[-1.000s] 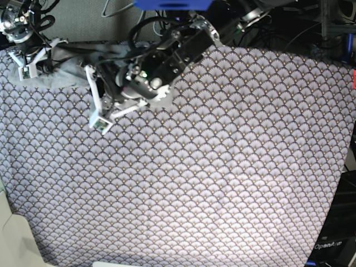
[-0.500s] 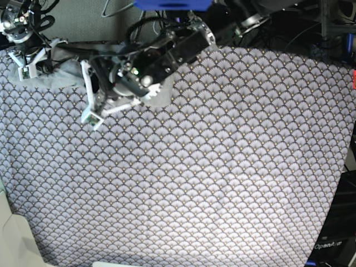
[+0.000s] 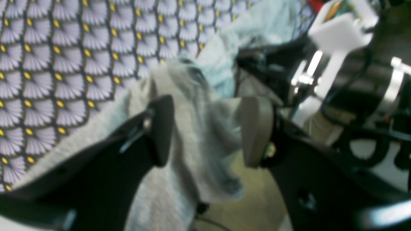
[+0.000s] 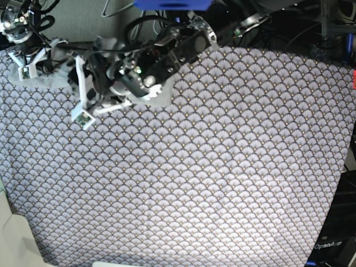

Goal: Fold the T-shirt properly

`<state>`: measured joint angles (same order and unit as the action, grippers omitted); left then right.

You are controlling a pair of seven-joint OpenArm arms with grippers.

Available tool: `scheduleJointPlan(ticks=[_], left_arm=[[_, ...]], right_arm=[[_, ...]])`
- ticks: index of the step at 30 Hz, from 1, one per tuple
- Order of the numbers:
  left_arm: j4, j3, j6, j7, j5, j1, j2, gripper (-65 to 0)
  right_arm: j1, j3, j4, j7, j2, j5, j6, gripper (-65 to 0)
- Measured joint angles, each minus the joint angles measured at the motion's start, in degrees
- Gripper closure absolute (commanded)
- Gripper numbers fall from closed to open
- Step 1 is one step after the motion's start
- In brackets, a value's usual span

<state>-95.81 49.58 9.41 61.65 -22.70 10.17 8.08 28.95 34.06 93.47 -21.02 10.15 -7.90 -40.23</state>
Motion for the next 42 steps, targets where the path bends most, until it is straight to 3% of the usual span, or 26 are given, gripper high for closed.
scheduleJointPlan(ticks=[6, 10, 15, 20, 23, 27, 29, 36, 42], left_arm=[[-4.3, -5.0, -0.1, -2.6, -0.5, -1.0, -2.1, -32.8], [-5.7, -13.3, 0.1, -1.9, -0.3, -2.2, -8.0, -32.8], [-9.3, -23.3, -0.2, -2.4, -0.4, -6.6, -15.8, -32.8], [-11.5, -29.7, -0.5, -2.0, -0.7, -10.5, -19.7, -32.8], [-11.6, -32.8, -0.7, -2.3, -0.7, -11.8, -20.3, -32.8], [-11.6, -36.3, -8.4, -2.0, -0.8, -13.3, -19.3, -32.8], [-11.6, -37.2, -9.7, -2.1, -0.7, -13.5, -19.3, -32.8], [-11.2, -36.9, -10.5, -1.9, -0.7, -14.6, -18.7, -32.8], [-11.2, -36.9, -10.5, -2.1, -0.7, -15.0, -18.7, -32.8]], right_arm=[[0.0, 0.3, 0.0, 0.0, 0.3, 0.0, 0.0, 0.0], [-0.5, 0.6, 0.7, 0.0, 2.2, 0.2, 0.0, 0.0], [-0.2, 0.6, 1.9, -0.2, 2.3, 0.2, 0.0, 0.0], [-0.6, 4.5, 3.0, -0.6, 2.1, 0.0, 0.0, 0.0], [-1.3, 8.1, 3.0, -1.0, 2.1, 0.2, 0.0, 0.0], [-3.8, 13.3, 2.8, -0.5, 1.1, 0.1, -0.1, 0.0], [-4.2, 15.6, 2.8, -0.5, 1.2, 0.2, 0.0, 0.0], [-4.1, 18.4, 2.0, -1.4, 1.0, 0.7, 0.0, 0.0], [-11.2, 18.7, -4.0, -6.3, -1.4, 13.7, -0.2, 0.0]])
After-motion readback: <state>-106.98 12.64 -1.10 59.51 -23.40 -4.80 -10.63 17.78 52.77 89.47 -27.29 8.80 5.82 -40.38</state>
